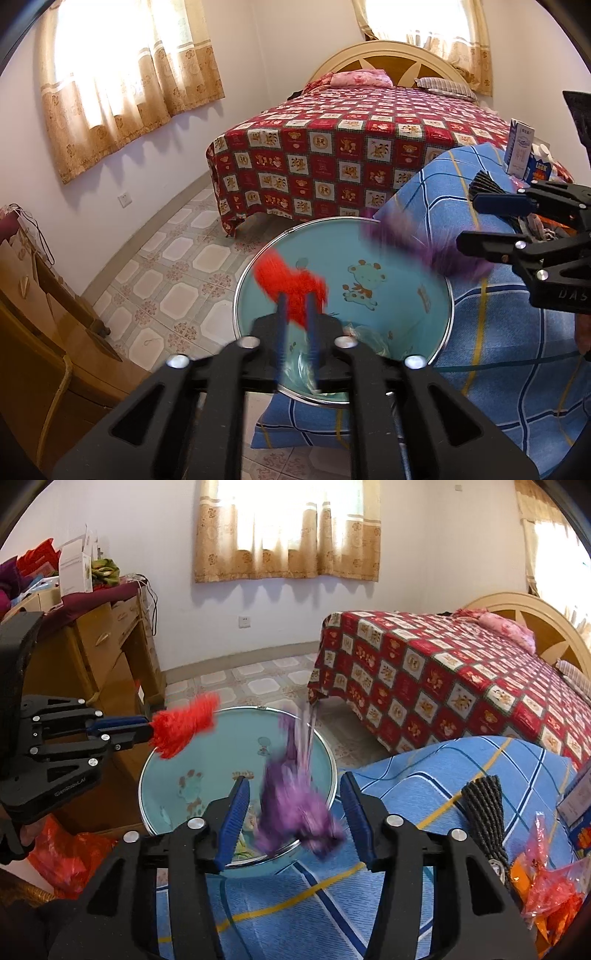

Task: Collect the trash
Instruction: 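Carry the red net and purple wrapper over the bin and release both, then grasp the patterned cloth rag with the left gripper while the right gripper grasps the yellow plastic bag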

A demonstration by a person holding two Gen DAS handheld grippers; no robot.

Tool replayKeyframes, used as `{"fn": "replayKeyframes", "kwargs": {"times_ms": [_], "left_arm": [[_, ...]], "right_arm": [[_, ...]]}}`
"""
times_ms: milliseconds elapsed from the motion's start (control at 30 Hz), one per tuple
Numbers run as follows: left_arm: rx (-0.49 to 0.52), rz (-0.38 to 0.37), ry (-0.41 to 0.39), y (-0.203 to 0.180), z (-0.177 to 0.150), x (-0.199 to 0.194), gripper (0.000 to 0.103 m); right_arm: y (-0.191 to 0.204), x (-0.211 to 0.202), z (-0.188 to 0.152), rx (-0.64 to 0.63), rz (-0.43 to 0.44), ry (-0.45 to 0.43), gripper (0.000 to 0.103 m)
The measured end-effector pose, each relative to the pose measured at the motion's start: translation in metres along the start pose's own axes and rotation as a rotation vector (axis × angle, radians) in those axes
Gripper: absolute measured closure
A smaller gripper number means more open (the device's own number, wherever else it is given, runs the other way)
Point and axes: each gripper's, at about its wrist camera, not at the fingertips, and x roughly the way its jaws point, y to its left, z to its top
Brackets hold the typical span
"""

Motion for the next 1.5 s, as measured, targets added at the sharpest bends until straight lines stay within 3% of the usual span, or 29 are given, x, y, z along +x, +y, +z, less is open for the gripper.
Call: {"fn": "replayKeyframes", "kwargs": {"times_ms": [33,67,133,267,367,567,933,1500], "left_arm": [[-0.004,0.004,-0.004,0.000,0.000,-0.001,0.066],[-0.007,0.009,-0.007,0.001,0.000,0.000,0.059],[-0.007,0.009,-0.007,0.001,0.000,0.000,0.059],[-0.022,0.014,0.000,-0.001,-0.002,0.002,0.045],[-0.027,-0.002,0.008,-0.005,-0.004,0.003,0.042],[0.007,-0.043,0.035,-0.030,-0.010,0.012,0.039],[0.127,-0.186,0.059,-0.116,-0.016,0.017,0.037],[0.179,-0.331,-0.024,-0.238,0.045,0.027,0.037]], "right_arm": [[0.000,0.001,0.000,0.004,0.001,0.001,0.051],[-0.001,0.001,-0.001,0.008,0.001,0.002,0.048],[-0.002,0.000,-0.002,0.014,0.000,0.001,0.044],[-0.007,-0.005,-0.006,0.037,-0.011,-0.002,0.041],[-0.010,-0.016,-0.010,0.045,-0.027,-0.009,0.038],[-0.030,-0.057,-0.033,0.088,-0.093,-0.031,0.033],[-0.108,-0.148,-0.112,0.299,-0.316,-0.040,0.028],[-0.187,-0.201,-0.219,0.549,-0.557,0.032,0.025]]}}
